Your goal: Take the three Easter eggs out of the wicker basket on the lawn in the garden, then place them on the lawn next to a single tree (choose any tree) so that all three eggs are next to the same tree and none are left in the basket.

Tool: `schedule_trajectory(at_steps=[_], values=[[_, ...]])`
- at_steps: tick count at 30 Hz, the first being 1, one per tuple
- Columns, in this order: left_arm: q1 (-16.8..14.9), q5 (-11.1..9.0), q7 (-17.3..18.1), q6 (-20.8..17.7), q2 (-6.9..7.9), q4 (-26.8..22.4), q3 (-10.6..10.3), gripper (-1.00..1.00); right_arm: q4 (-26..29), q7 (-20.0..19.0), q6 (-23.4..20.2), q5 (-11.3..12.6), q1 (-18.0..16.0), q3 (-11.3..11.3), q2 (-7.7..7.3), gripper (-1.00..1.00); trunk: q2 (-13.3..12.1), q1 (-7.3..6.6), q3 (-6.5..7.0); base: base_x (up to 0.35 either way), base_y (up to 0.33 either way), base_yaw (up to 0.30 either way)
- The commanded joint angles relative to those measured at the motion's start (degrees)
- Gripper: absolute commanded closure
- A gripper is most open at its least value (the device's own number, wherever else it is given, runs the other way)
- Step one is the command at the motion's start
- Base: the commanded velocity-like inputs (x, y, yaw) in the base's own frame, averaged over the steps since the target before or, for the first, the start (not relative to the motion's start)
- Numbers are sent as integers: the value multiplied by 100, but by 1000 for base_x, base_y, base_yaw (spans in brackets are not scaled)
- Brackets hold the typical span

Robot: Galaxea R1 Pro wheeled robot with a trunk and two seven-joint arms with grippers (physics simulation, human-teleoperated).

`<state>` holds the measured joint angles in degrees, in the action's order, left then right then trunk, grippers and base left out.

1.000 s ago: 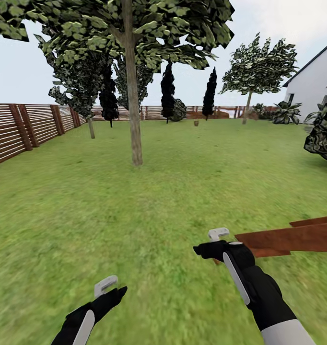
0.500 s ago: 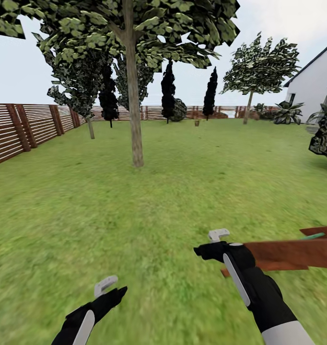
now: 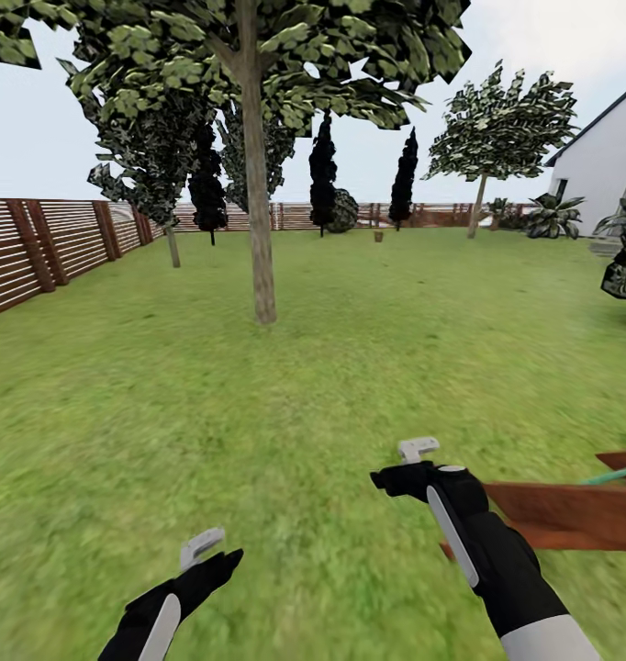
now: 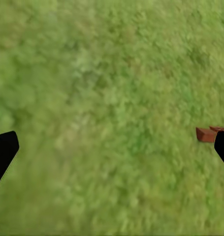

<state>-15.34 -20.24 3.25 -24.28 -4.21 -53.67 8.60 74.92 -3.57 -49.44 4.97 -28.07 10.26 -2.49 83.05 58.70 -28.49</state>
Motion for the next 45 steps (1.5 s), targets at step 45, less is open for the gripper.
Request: schedule_trajectory(at_steps=[45], values=[[-3,-24,26,-42,0,-3,27,-100,342,41,-22,48,4,-6,-9,-100,3,3,-6,321,102,0]])
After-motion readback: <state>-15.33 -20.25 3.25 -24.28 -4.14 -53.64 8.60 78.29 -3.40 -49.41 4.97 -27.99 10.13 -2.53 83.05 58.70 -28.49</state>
